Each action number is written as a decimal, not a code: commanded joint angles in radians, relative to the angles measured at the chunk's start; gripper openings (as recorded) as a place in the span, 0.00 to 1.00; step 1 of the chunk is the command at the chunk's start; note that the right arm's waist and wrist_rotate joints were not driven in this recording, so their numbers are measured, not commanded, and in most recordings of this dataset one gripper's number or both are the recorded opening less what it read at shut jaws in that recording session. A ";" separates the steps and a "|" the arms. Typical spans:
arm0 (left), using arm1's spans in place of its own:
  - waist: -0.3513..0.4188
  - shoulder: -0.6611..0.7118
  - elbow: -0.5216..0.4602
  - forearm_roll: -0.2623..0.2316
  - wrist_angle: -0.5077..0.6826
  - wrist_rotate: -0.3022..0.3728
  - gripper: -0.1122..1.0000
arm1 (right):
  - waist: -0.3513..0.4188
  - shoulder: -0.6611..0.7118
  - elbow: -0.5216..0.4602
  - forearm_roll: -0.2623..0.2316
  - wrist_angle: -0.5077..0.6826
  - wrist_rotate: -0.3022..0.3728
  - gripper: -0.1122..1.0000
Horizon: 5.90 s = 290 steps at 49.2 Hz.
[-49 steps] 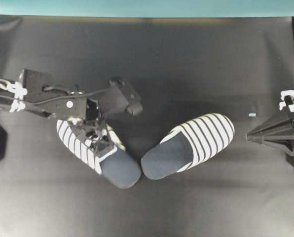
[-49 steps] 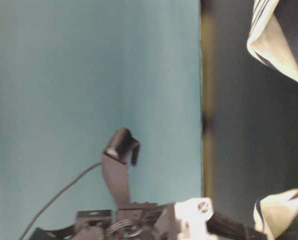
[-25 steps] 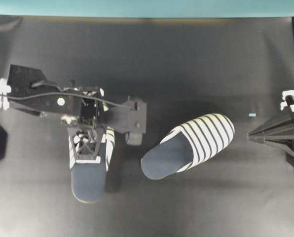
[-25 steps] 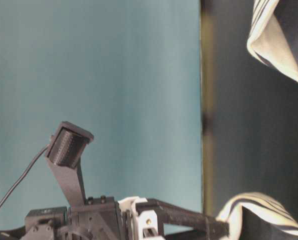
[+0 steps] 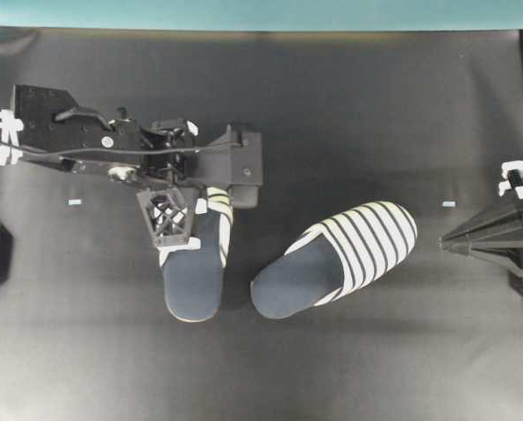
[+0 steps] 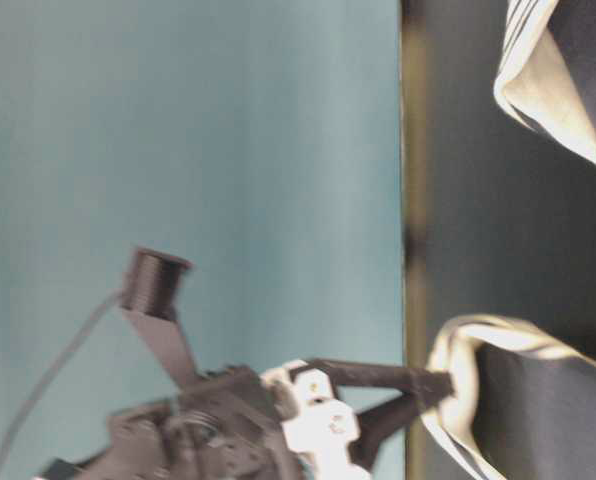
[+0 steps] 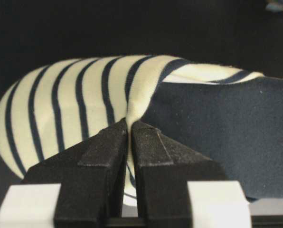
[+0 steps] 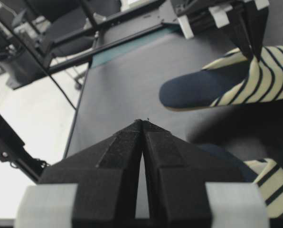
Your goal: Arrange the slippers with the left arm.
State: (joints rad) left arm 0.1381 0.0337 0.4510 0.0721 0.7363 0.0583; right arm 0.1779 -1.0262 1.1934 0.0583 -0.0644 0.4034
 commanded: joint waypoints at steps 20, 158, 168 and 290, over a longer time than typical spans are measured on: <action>-0.002 -0.008 0.114 -0.003 -0.225 -0.002 0.12 | 0.000 0.005 -0.006 0.002 0.026 0.002 0.10; 0.014 0.287 -0.472 -0.008 0.015 0.097 0.11 | 0.000 -0.029 0.026 0.002 0.026 0.002 0.10; 0.048 0.287 -0.468 -0.008 0.144 -0.046 0.11 | 0.000 -0.029 0.031 0.002 0.026 0.002 0.10; -0.020 0.264 -0.405 -0.008 0.071 -0.178 0.91 | 0.000 -0.029 0.043 0.000 0.026 0.000 0.10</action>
State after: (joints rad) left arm 0.1089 0.3513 0.0782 0.0629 0.8069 -0.1273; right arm 0.1779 -1.0600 1.2425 0.0583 -0.0322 0.4034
